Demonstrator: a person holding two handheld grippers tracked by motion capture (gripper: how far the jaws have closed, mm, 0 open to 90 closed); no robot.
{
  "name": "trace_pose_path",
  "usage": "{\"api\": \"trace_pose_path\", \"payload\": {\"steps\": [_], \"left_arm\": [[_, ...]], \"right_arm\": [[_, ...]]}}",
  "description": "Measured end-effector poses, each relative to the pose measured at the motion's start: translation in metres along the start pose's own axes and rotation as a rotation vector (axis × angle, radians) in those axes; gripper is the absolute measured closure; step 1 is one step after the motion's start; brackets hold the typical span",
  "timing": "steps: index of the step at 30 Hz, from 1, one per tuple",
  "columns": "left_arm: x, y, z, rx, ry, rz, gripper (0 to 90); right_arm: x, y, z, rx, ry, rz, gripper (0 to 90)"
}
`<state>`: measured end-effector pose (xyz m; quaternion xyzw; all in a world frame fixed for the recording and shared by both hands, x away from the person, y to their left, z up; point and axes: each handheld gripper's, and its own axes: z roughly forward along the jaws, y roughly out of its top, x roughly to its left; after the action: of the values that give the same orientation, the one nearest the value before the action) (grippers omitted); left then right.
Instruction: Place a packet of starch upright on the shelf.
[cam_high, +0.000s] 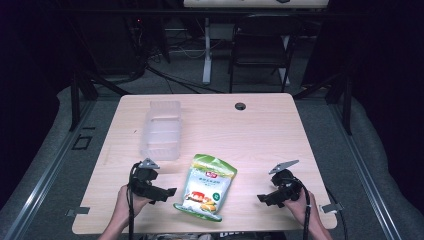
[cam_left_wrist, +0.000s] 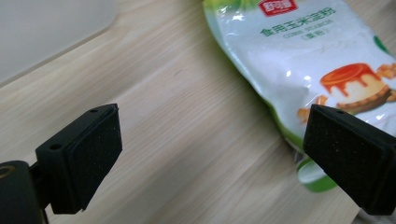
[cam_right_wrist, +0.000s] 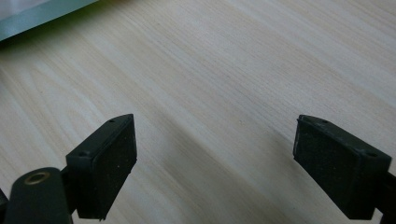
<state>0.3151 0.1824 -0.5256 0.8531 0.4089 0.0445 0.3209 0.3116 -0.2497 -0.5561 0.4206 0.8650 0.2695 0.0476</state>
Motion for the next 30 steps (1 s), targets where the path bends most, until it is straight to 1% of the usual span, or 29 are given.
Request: {"api": "trace_pose_path", "payload": {"steps": [1,2,5,6,7,9,10,11,13,16,17,20,21,23,24,25,30], "left_arm": [[-0.002,0.002,0.002,0.002,0.003,0.006,4.6],[-0.005,0.006,0.007,0.006,-0.004,0.012,4.6],[-0.005,0.010,0.010,0.010,-0.011,0.014,4.8],[-0.005,0.015,0.014,0.013,-0.017,0.016,5.3],[-0.005,0.018,0.016,0.006,-0.027,0.011,5.4],[-0.005,0.023,0.020,0.014,-0.040,0.010,6.4],[-0.006,0.026,0.022,0.020,-0.028,0.019,7.8],[-0.006,0.029,0.024,0.024,-0.029,0.019,10.0],[-0.007,0.034,0.028,0.026,-0.034,0.029,10.6],[-0.008,0.038,0.032,0.021,-0.044,0.023,11.4],[-0.008,0.042,0.035,0.025,-0.045,0.027,11.8],[-0.007,0.047,0.038,0.038,-0.050,0.039,14.3],[-0.007,0.050,0.042,0.038,-0.053,0.037,14.7],[-0.008,0.054,0.047,0.051,-0.053,0.044,15.6],[-0.008,0.054,0.047,0.051,-0.053,0.044,15.7],[-0.009,0.056,0.052,0.061,-0.056,0.043,16.1],[-0.010,0.062,0.063,0.072,-0.049,0.038,17.5]], "right_arm": [[0.000,0.000,0.000,0.002,0.003,0.001,12.8],[0.001,-0.001,0.000,0.004,-0.002,0.005,12.9],[0.000,-0.001,-0.001,0.005,-0.001,0.002,12.9],[0.001,-0.001,-0.002,0.004,-0.004,0.002,12.9],[0.002,-0.001,-0.001,0.002,-0.007,0.007,12.9],[0.002,-0.001,-0.002,0.003,-0.005,0.007,12.9],[0.002,-0.001,-0.001,0.003,-0.004,0.009,13.0],[0.002,-0.001,-0.001,0.001,-0.005,0.009,13.0],[0.001,-0.001,-0.001,0.004,-0.010,0.007,13.0],[0.001,-0.001,-0.001,0.009,-0.004,0.002,13.0],[0.002,-0.002,0.000,-0.012,-0.005,0.018,13.0],[0.002,-0.002,0.000,-0.011,-0.005,0.018,13.1],[0.001,-0.002,-0.001,0.006,-0.008,0.006,13.1],[0.000,-0.002,-0.001,0.006,-0.004,0.001,13.1],[0.001,-0.003,-0.001,0.004,-0.009,0.007,13.1],[0.000,-0.003,-0.002,0.005,-0.007,0.005,13.1],[0.000,-0.003,-0.002,0.004,-0.006,0.006,13.1]]}}
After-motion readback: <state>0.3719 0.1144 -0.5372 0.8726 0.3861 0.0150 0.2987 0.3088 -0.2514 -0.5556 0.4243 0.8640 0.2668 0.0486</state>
